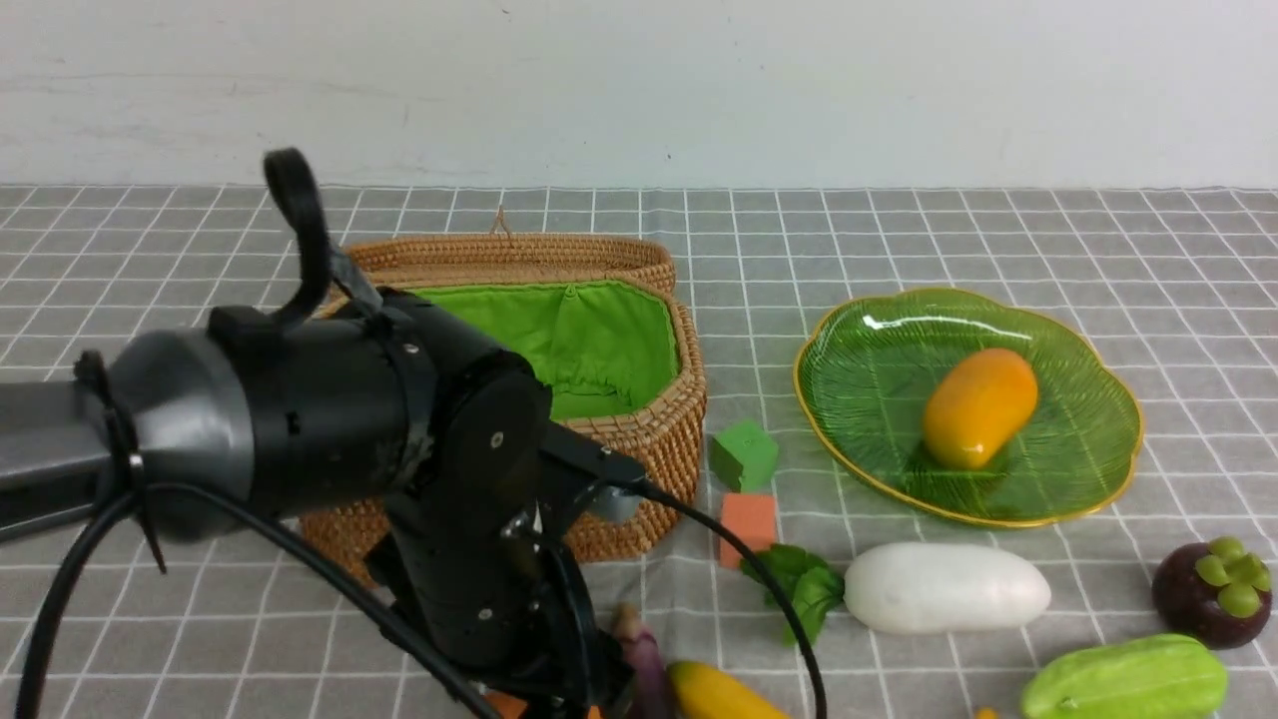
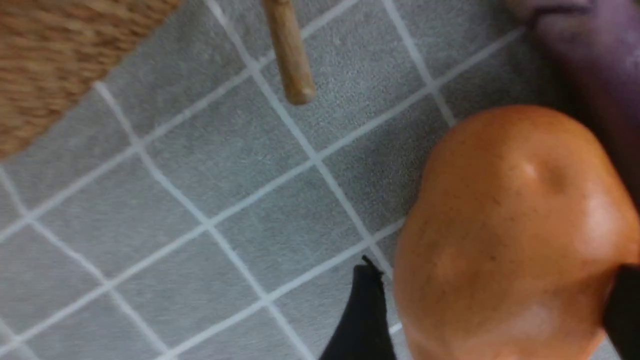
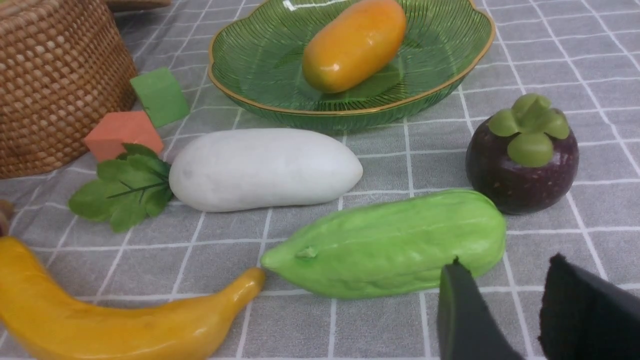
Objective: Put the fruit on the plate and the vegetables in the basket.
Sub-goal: Grab a potato with your left arm and place it in the basket on the left
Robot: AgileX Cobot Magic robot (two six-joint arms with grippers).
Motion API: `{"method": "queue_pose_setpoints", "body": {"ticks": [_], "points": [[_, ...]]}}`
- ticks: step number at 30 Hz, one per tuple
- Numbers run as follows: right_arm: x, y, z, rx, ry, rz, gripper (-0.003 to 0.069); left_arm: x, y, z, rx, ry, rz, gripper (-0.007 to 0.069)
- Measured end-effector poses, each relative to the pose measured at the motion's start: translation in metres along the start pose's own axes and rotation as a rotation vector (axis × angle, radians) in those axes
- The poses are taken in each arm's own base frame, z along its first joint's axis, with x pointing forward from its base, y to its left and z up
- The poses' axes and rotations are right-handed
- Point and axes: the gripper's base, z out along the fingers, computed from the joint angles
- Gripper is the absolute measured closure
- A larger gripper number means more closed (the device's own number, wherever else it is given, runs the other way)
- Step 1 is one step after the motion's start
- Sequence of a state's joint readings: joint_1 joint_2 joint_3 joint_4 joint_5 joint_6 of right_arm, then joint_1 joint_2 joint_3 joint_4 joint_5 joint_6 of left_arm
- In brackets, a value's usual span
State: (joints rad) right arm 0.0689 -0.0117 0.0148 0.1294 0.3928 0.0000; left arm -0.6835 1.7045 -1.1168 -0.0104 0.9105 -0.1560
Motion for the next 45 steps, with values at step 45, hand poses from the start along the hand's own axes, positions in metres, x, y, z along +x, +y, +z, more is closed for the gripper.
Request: {"method": "queue_pose_setpoints", "body": {"ticks": [45], "points": [[0.000, 0.000, 0.000, 0.000, 0.000, 0.000, 0.0419, 0.024, 0.001, -0.059, 0.023, -0.030, 0.048, 0.0076]]}}
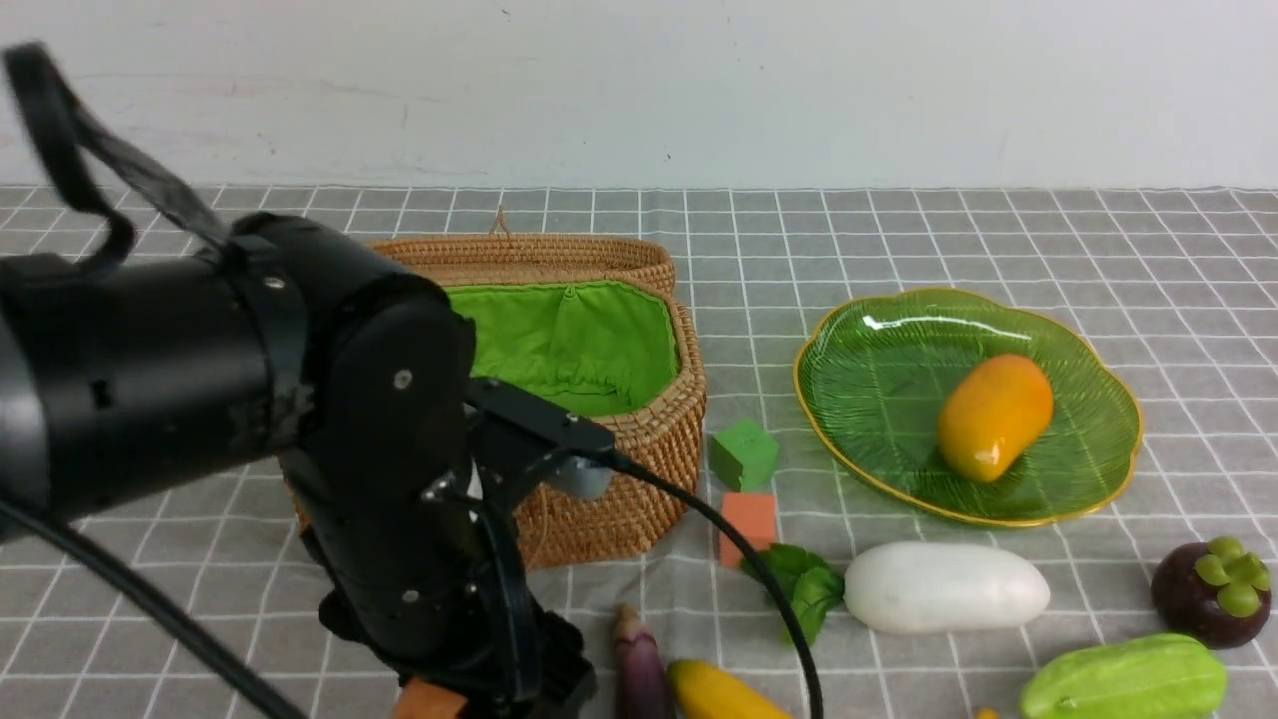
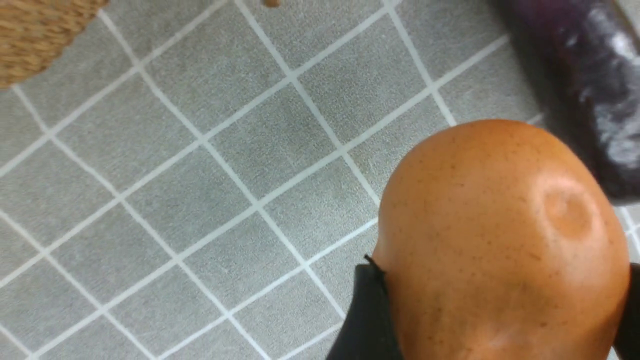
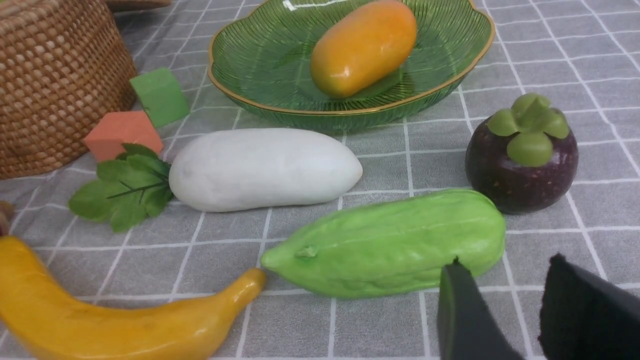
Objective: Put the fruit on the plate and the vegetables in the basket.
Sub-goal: Grab a potato with your left arm and place it in the basket on the left
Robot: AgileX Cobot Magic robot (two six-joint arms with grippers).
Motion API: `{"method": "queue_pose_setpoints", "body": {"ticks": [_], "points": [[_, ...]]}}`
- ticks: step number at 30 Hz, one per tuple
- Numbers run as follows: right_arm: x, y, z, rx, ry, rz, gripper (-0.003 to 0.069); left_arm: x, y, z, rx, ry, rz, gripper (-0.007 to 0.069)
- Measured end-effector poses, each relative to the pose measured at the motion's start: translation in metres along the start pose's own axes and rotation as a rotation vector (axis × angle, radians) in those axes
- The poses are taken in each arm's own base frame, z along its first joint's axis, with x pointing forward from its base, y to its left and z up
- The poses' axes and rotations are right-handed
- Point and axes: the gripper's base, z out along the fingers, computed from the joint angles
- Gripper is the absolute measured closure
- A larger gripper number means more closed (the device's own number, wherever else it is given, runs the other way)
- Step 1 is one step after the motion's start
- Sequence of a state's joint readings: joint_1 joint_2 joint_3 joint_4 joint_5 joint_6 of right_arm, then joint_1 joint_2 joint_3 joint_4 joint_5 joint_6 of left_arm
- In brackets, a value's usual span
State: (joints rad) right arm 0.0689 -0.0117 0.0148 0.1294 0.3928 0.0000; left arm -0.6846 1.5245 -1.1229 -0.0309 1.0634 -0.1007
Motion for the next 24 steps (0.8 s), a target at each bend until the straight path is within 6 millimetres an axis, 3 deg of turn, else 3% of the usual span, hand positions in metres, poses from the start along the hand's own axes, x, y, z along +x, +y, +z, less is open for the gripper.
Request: {"method": "queue_pose_setpoints", "body": {"ticks": [10, 18, 24], "points": [[0.000, 0.000, 0.000, 0.000, 0.000, 0.000, 0.0419, 0.008, 0.002, -0.061, -0.007, -0.183, 0.016, 0.0076], [0.000, 0.000, 0.000, 0.000, 0.000, 0.000, 0.0419, -0.007, 0.008, -0.091, -0.079, -0.344, -0.010, 0.0076], [0.000, 0.000, 0.000, 0.000, 0.000, 0.000, 0.0419, -0.017, 0.013, -0.099, -0.139, -0.450, -0.007, 0.0076]]}}
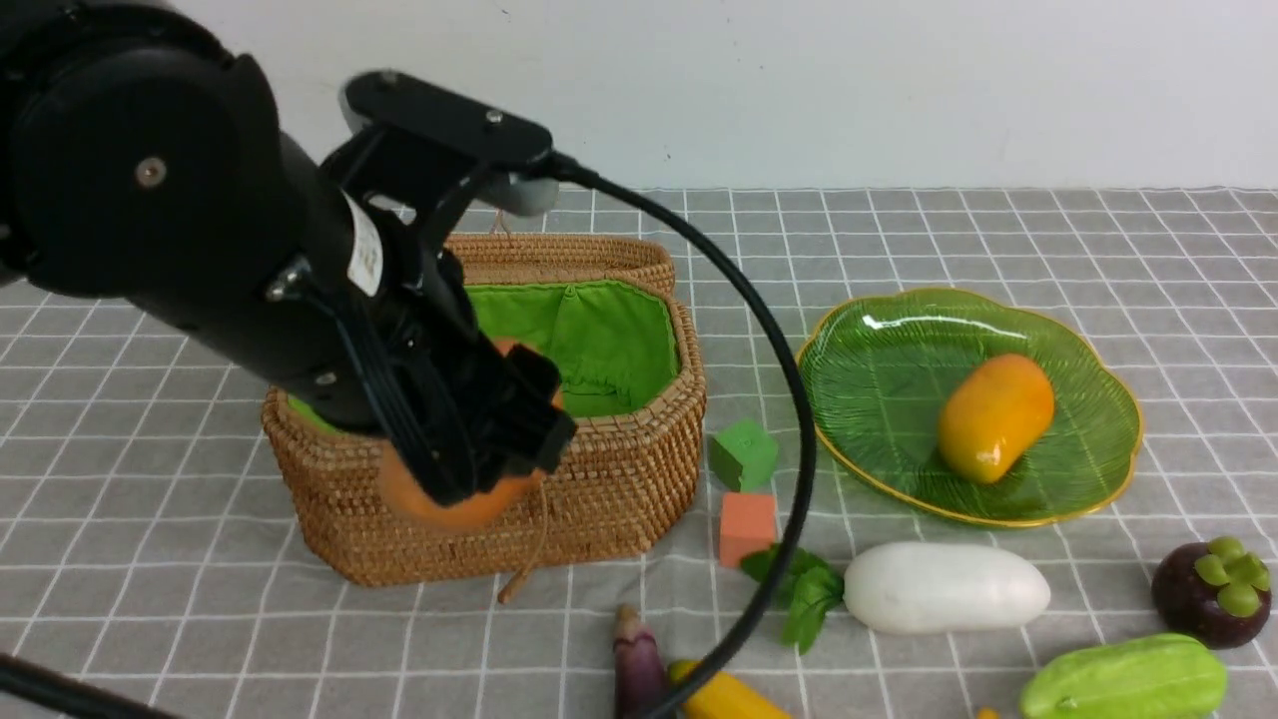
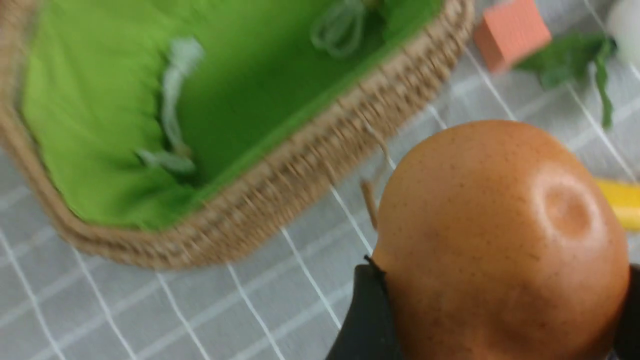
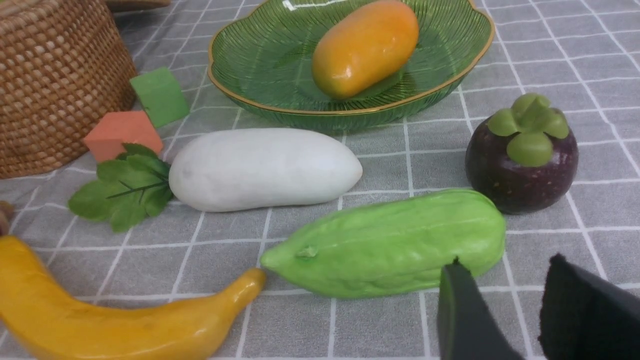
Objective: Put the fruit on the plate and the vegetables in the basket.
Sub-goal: Grab a potato with your left arm and place it in the basket on the left
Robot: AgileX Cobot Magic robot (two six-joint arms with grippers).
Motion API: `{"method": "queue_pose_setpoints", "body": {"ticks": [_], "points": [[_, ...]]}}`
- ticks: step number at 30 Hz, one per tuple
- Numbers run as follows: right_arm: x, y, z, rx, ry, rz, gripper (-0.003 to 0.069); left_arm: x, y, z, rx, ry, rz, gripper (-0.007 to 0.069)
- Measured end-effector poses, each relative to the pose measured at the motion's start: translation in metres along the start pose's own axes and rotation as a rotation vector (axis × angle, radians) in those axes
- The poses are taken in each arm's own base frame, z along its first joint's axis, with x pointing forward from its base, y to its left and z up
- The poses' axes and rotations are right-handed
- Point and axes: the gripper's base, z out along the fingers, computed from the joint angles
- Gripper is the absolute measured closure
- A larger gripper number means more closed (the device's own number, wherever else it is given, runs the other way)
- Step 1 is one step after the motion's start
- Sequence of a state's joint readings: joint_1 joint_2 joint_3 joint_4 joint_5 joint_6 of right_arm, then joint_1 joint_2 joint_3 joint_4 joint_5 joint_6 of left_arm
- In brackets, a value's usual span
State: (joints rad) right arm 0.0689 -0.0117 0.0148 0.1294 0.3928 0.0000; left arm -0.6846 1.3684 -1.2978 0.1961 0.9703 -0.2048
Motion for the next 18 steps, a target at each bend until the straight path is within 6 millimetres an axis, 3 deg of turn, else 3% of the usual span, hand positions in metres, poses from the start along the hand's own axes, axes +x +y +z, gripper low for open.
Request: {"method": "queue_pose_setpoints", "body": {"ticks": [4, 10, 12, 14, 18], "points": [[0.000, 0.000, 0.000, 0.000, 0.000, 0.000, 0.0419, -0.005, 0.007, -0.001, -0.039, -0.024, 0.008, 0.0076], [0.000, 0.000, 0.000, 0.000, 0.000, 0.000, 0.0419, -0.032, 0.050, -0.003, -0.083, -0.061, -0.130, 0.0076], [0.000, 0.000, 0.000, 0.000, 0.000, 0.000, 0.0419, -0.047, 0.073, 0.005, -0.094, -0.110, -0.185, 0.0076], [0.000, 0.000, 0.000, 0.000, 0.000, 0.000, 0.0419, -0.056, 0.083, 0.018, -0.109, -0.145, -0.197, 0.0076], [0.000, 0.000, 0.000, 0.000, 0.000, 0.000, 0.0419, -0.064, 0.089, 0.055, -0.120, -0.156, -0.200, 0.0076]]}}
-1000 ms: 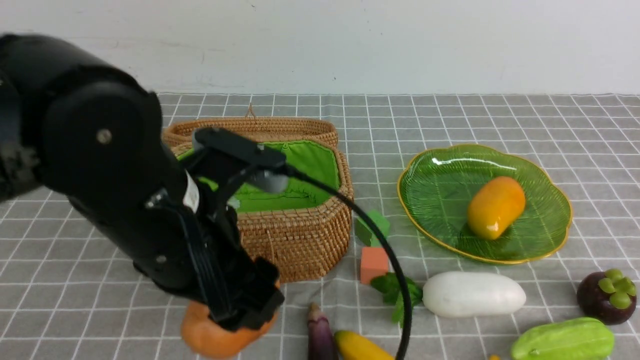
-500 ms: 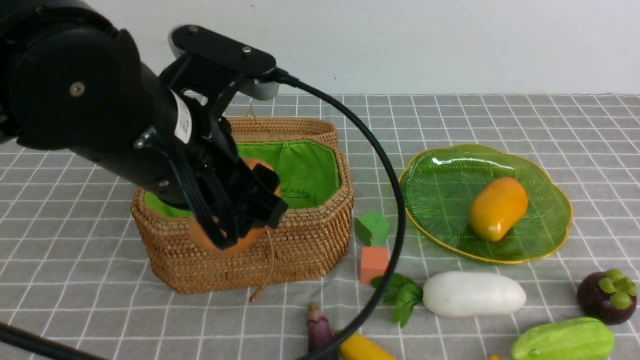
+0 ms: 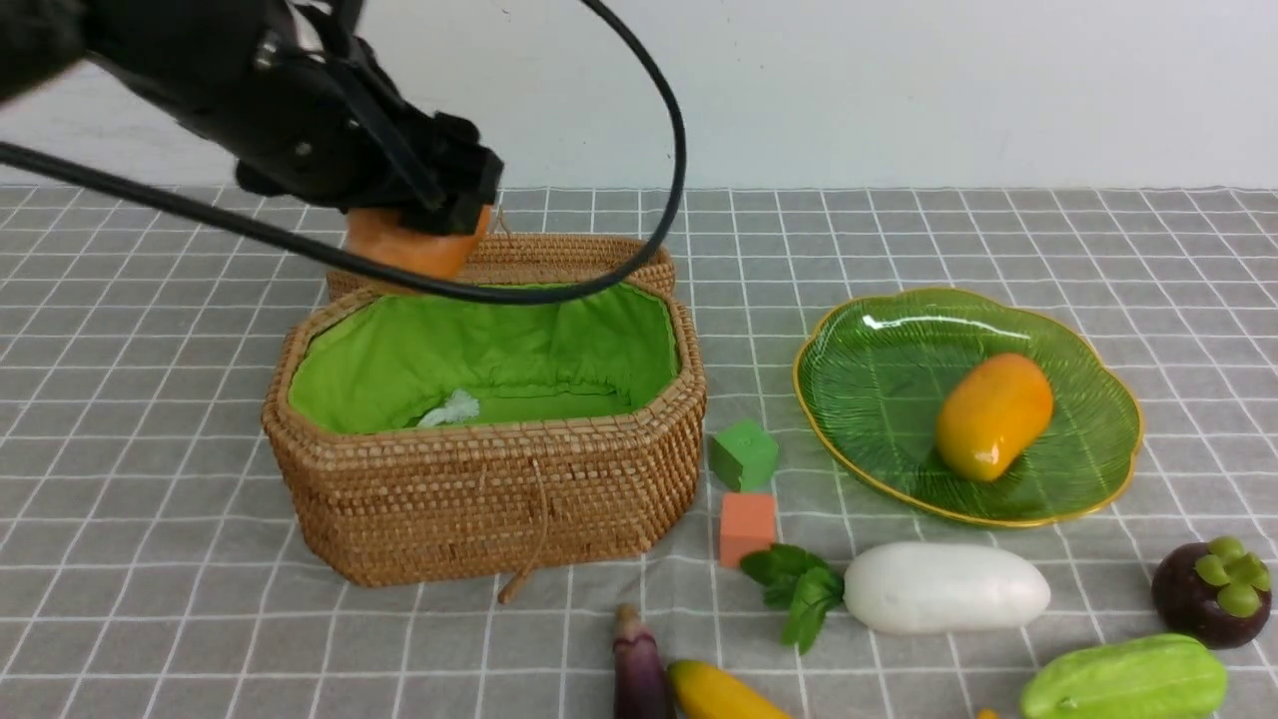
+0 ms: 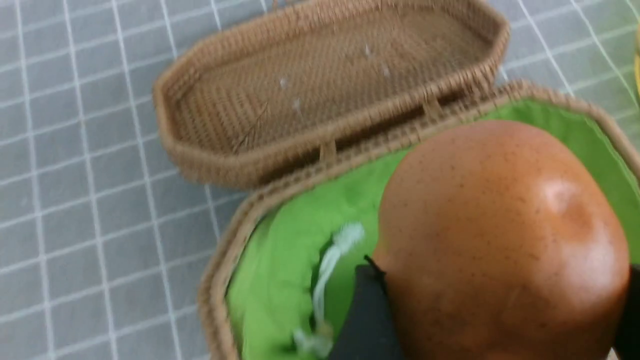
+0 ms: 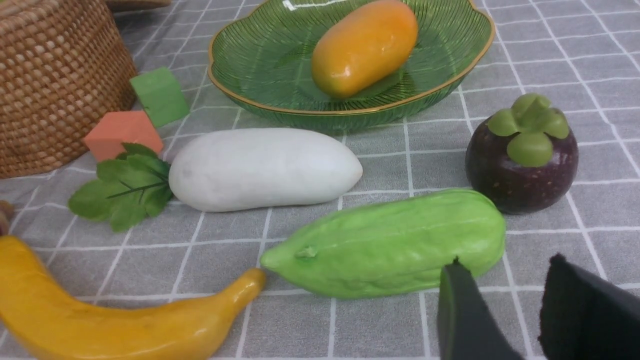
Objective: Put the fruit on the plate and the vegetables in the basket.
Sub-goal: Grab a potato with your left arm and place it in the basket on the left, then use the left arm to grab an eggplant and put it into the left basket
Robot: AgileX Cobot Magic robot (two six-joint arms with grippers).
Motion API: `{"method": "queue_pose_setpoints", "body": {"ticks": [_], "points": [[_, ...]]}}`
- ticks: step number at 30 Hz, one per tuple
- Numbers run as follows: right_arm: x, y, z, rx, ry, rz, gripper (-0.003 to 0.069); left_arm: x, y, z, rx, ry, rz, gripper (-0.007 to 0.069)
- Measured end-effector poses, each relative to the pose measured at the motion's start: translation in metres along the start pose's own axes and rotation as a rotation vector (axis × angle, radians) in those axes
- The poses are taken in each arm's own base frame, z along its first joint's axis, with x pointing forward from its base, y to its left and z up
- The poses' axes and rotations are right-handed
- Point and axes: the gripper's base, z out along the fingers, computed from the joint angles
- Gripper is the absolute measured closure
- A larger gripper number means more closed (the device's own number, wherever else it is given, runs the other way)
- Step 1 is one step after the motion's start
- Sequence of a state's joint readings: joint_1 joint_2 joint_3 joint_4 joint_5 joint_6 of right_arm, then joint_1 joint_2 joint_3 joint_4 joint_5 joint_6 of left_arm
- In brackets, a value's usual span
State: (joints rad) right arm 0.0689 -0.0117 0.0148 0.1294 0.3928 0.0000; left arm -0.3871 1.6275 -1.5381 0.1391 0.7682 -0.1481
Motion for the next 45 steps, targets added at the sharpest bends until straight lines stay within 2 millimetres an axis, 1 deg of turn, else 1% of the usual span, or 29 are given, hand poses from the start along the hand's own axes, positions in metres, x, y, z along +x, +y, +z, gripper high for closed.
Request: {"method": "queue_pose_setpoints", "body": {"ticks": [1, 4, 8, 11, 14, 18, 21, 24, 27, 29, 30, 32, 34, 36, 37, 38, 39, 40, 43, 44, 45], "points": [[0.000, 0.000, 0.000, 0.000, 0.000, 0.000, 0.0419, 0.002, -0.001, 0.013, -0.001, 0.020, -0.011, 0.0076], [0.000, 0.000, 0.000, 0.000, 0.000, 0.000, 0.0419, 0.010, -0.003, 0.042, -0.010, 0.077, -0.054, 0.0076], [0.000, 0.000, 0.000, 0.000, 0.000, 0.000, 0.0419, 0.020, -0.004, 0.067, -0.025, 0.134, -0.080, 0.0076], [0.000, 0.000, 0.000, 0.000, 0.000, 0.000, 0.0419, 0.024, -0.005, 0.078, -0.030, 0.156, -0.090, 0.0076], [0.000, 0.000, 0.000, 0.000, 0.000, 0.000, 0.0419, 0.026, -0.005, 0.081, -0.031, 0.163, -0.092, 0.0070], [0.000, 0.000, 0.000, 0.000, 0.000, 0.000, 0.0419, 0.026, -0.005, 0.081, -0.031, 0.165, -0.094, -0.0003], [0.000, 0.000, 0.000, 0.000, 0.000, 0.000, 0.0419, 0.029, -0.005, 0.079, -0.039, 0.200, -0.083, -0.0038], [0.000, 0.000, 0.000, 0.000, 0.000, 0.000, 0.0419, 0.032, -0.006, 0.074, -0.042, 0.247, -0.044, -0.0040], [0.000, 0.000, 0.000, 0.000, 0.000, 0.000, 0.0419, 0.032, -0.012, 0.058, -0.024, 0.274, -0.029, -0.0030], [0.000, 0.000, 0.000, 0.000, 0.000, 0.000, 0.0419, 0.033, -0.024, 0.041, 0.011, 0.300, -0.028, -0.0024], [0.000, 0.000, 0.000, 0.000, 0.000, 0.000, 0.0419, 0.034, -0.031, 0.037, 0.034, 0.308, -0.024, -0.0023], [0.000, 0.000, 0.000, 0.000, 0.000, 0.000, 0.0419, 0.045, -0.058, 0.022, 0.104, 0.336, 0.015, -0.0022], [0.000, 0.000, 0.000, 0.000, 0.000, 0.000, 0.0419, 0.065, -0.086, 0.016, 0.158, 0.385, 0.068, -0.0019], [0.000, 0.000, 0.000, 0.000, 0.000, 0.000, 0.0419, 0.081, -0.100, 0.018, 0.172, 0.427, 0.086, -0.0016], [0.000, 0.000, 0.000, 0.000, 0.000, 0.000, 0.0419, 0.100, -0.119, 0.018, 0.181, 0.472, 0.085, -0.0013], [0.000, 0.000, 0.000, 0.000, 0.000, 0.000, 0.0419, 0.103, -0.121, 0.018, 0.182, 0.474, 0.083, -0.0013], [0.000, 0.000, 0.000, 0.000, 0.000, 0.000, 0.0419, 0.118, -0.132, 0.019, 0.174, 0.505, 0.065, -0.0011], [0.000, 0.000, 0.000, 0.000, 0.000, 0.000, 0.0419, 0.127, -0.138, 0.020, 0.163, 0.515, 0.036, -0.0007], [0.000, 0.000, 0.000, 0.000, 0.000, 0.000, 0.0419, 0.143, -0.150, 0.023, 0.128, 0.513, -0.073, 0.0013], [0.000, 0.000, 0.000, 0.000, 0.000, 0.000, 0.0419, 0.143, -0.150, 0.024, 0.127, 0.513, -0.078, 0.0014], [0.000, 0.000, 0.000, 0.000, 0.000, 0.000, 0.0419, 0.148, -0.153, 0.031, 0.108, 0.519, -0.106, 0.0033]]}}
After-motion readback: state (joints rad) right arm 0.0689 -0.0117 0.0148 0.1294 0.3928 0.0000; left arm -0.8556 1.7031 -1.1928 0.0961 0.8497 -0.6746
